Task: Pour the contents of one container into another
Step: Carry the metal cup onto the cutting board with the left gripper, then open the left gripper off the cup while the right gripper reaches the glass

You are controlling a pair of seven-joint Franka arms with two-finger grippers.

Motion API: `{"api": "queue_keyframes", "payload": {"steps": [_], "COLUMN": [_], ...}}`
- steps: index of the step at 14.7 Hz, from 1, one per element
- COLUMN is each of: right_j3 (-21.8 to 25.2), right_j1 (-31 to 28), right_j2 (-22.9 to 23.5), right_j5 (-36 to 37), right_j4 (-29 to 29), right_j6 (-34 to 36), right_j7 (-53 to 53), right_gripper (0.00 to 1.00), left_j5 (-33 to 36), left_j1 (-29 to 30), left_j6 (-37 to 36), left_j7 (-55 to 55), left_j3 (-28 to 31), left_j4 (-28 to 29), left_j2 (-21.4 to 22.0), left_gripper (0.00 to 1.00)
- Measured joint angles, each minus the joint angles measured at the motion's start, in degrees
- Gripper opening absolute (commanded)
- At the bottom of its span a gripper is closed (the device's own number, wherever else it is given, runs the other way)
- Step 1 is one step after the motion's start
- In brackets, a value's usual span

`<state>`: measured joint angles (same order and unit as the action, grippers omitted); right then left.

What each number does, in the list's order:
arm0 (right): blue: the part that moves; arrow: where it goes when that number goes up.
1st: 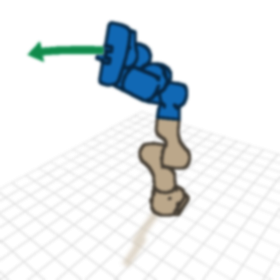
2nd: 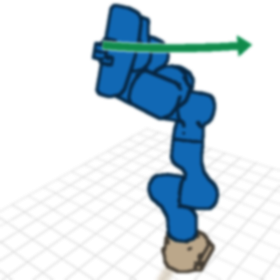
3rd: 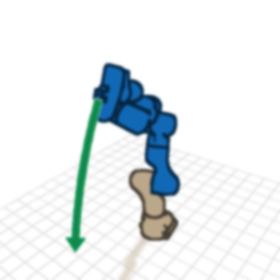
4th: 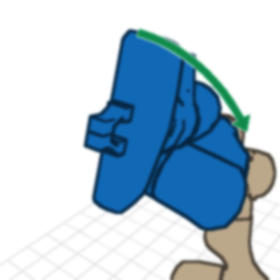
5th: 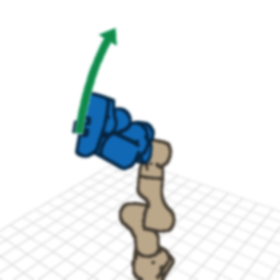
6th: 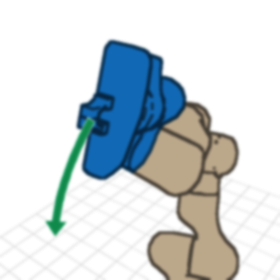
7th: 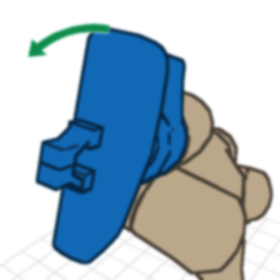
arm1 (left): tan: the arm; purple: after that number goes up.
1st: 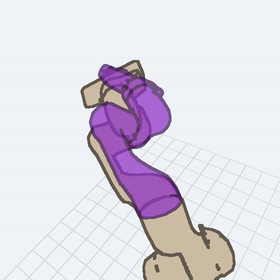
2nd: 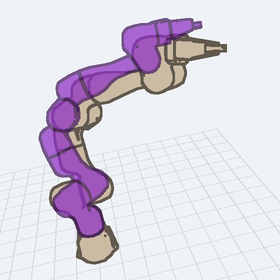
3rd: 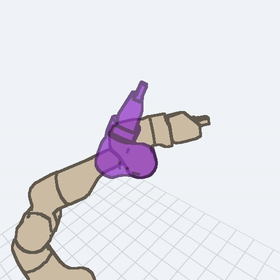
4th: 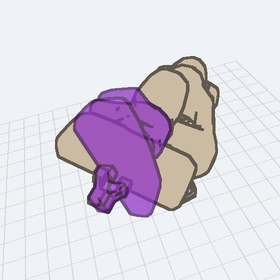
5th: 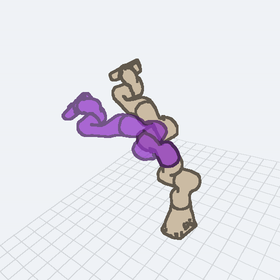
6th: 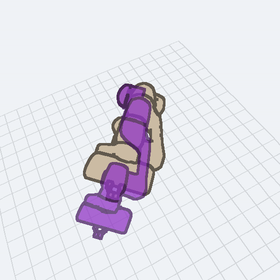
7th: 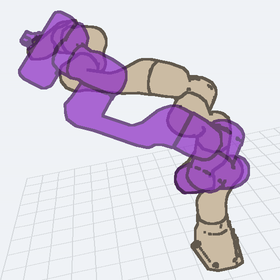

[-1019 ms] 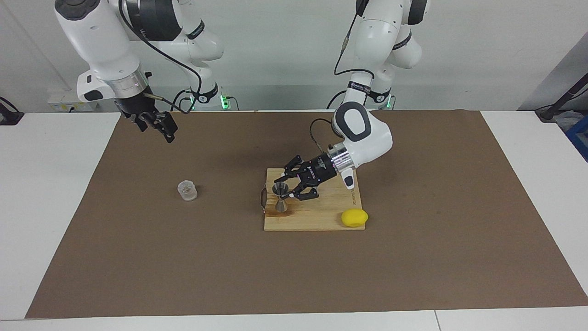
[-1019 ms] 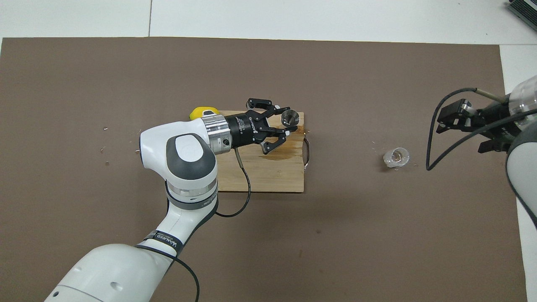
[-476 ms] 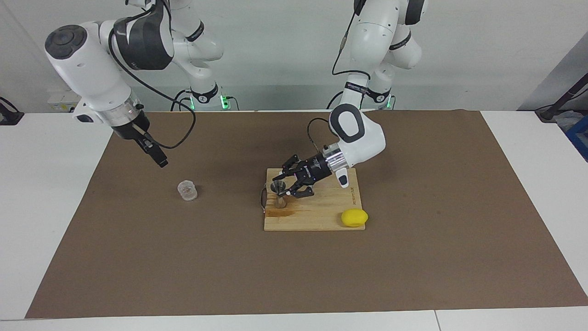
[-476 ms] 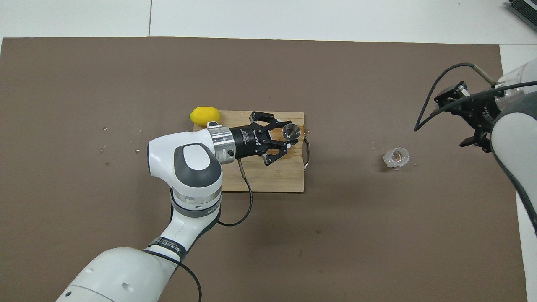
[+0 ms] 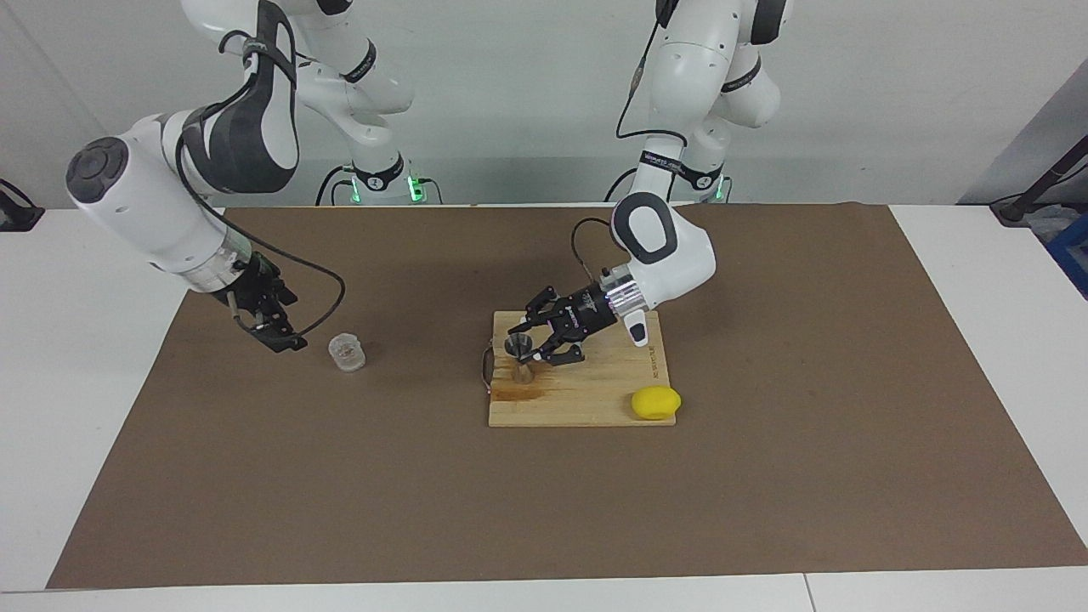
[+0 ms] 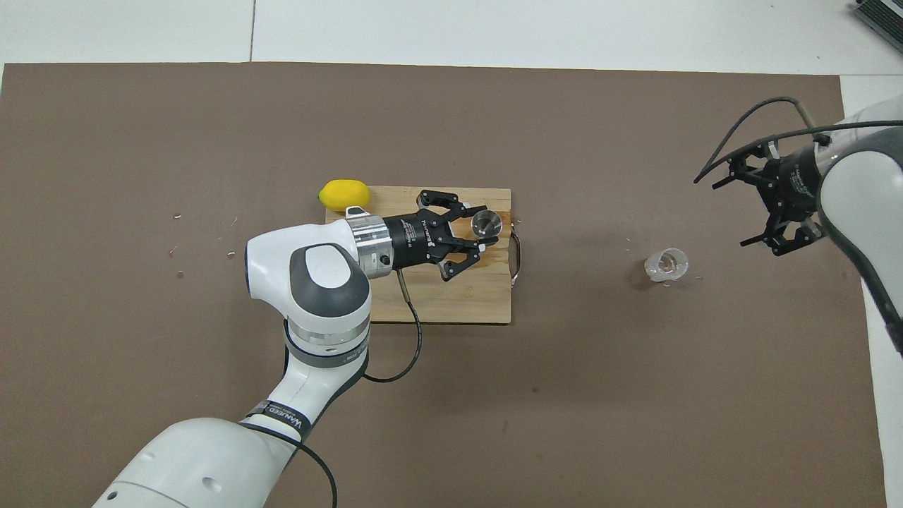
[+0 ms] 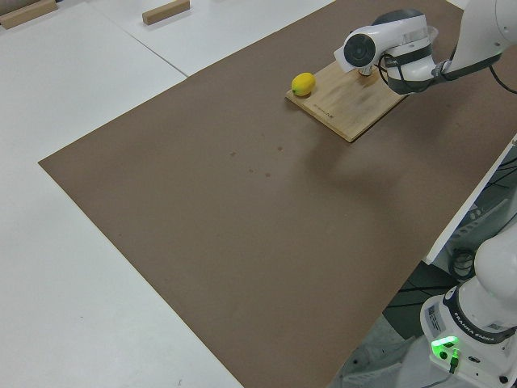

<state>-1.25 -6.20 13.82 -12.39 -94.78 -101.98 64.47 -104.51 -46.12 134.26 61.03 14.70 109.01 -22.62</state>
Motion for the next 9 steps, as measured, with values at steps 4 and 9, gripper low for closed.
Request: {"api": "queue_keyframes", "payload": {"steps": [4, 9], "right_j3": [0.05, 0.08], "right_j1": [-2.60, -5.32], "right_j2": [0.86, 0.97], "right_j5": [-4.63, -10.78], "right_j4": [-7.16, -14.93], "right_j6": [-6.28, -11.89], "right_j7": [0.80, -3.34], "right_gripper": [1.00, 1.00], "left_j5": [0.05, 1.38], "left_j1": [0.01, 0.84], "left_j6": [0.00, -0.06], "left_j7": [-0.28, -0.37], "left_j3": [0.06, 0.63], "left_j4": [0.00, -0.03], "left_j2": [0.11, 3.05], "left_gripper": [1.00, 1.00]}}
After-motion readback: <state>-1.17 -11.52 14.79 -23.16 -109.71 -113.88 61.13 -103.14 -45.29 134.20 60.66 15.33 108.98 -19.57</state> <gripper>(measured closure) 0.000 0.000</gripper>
